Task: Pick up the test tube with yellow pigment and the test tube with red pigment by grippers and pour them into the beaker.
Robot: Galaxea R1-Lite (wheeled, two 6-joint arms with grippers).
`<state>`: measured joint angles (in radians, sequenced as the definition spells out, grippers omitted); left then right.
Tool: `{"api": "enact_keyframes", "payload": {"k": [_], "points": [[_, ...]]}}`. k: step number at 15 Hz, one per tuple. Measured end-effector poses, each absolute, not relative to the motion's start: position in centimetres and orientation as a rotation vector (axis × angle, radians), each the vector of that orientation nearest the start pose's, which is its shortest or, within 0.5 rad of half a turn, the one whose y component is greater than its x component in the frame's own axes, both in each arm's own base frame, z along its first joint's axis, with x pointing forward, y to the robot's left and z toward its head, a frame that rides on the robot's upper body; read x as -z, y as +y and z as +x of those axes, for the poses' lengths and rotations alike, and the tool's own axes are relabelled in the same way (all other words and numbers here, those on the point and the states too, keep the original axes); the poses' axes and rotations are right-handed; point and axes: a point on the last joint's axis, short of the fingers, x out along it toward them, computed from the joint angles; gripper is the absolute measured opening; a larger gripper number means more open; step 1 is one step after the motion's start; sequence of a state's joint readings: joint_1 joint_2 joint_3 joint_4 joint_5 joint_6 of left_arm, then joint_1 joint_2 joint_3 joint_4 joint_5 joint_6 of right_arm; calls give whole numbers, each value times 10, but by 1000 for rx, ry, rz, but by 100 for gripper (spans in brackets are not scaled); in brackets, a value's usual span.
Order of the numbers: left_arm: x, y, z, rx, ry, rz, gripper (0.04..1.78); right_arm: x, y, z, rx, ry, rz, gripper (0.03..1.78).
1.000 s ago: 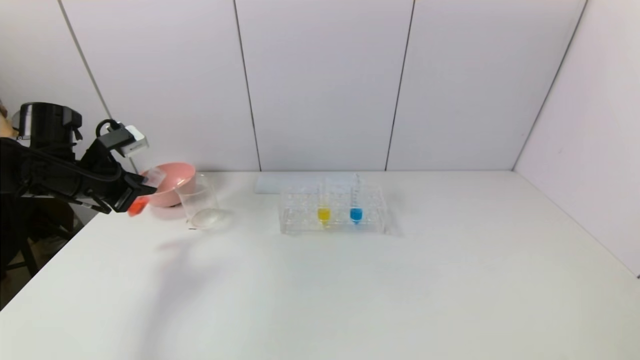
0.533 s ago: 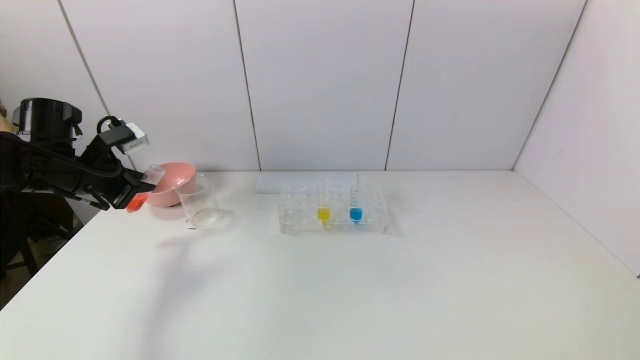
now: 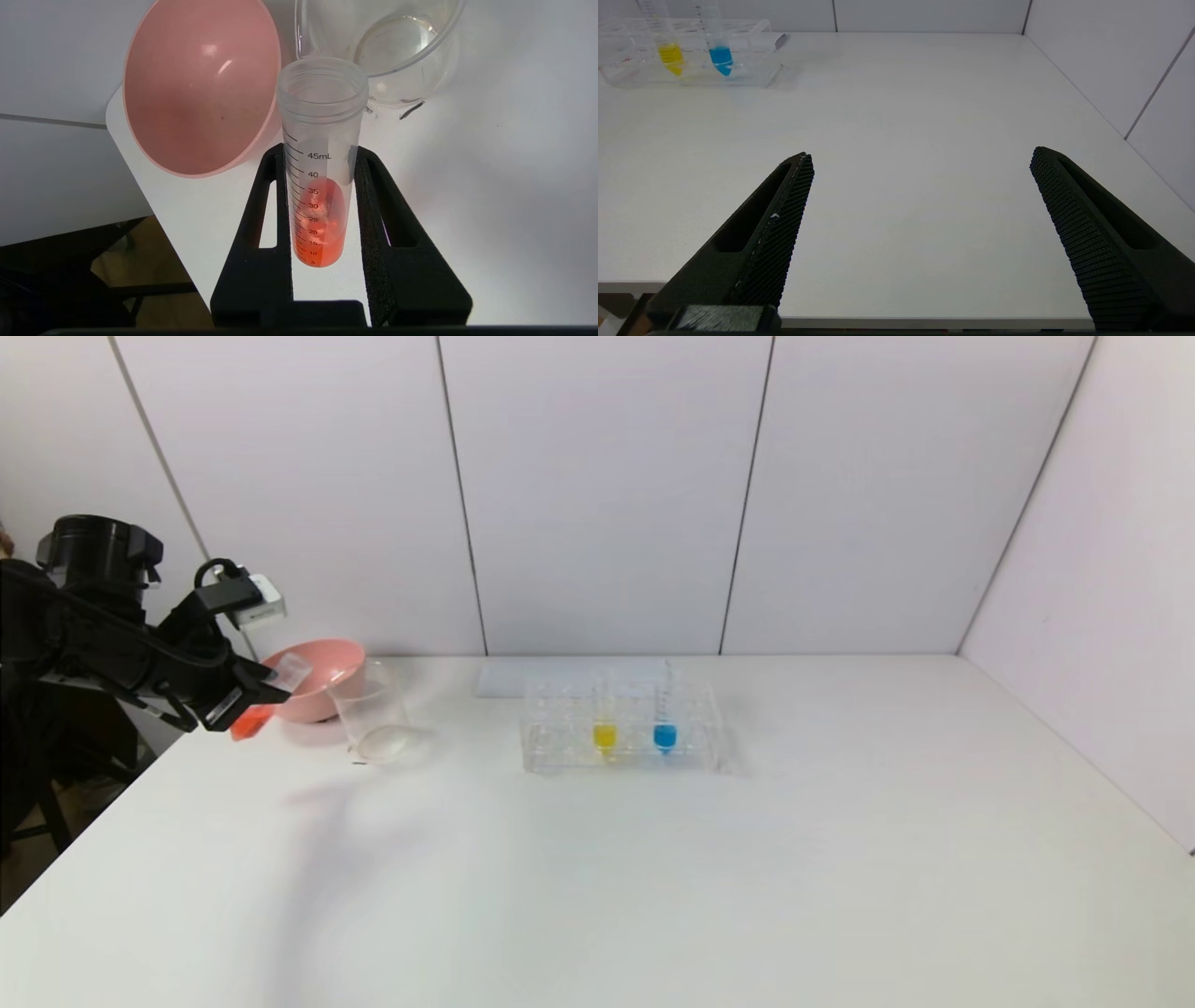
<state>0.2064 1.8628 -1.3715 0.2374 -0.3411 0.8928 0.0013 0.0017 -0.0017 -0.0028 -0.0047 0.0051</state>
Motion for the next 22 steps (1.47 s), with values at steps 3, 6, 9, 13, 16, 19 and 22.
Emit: {"api": "enact_keyframes", "payload": {"k": [3,6,9,13,16,19,22], "points": [[-208,65,348,453,603,691,43,-76,0,-23,4,-3,5,170],[-212,66,353,462,582,741,43,-76,0,-23,3,-3,5,170],[-215,67,355,492,601,772,43,-76,0,-23,3,-3,5,170],[-218,68,360,540,625,826,43,-76,0,-23,3,-3,5,170],[-221,69,364,566,629,862,43,-76,0,-23,3,-3,5,170],[-223,69,367,601,645,894,43,-76,0,-23,3,-3,5,170],[-225,70,372,615,638,929,43,-76,0,-23,3,-3,5,170]]}}
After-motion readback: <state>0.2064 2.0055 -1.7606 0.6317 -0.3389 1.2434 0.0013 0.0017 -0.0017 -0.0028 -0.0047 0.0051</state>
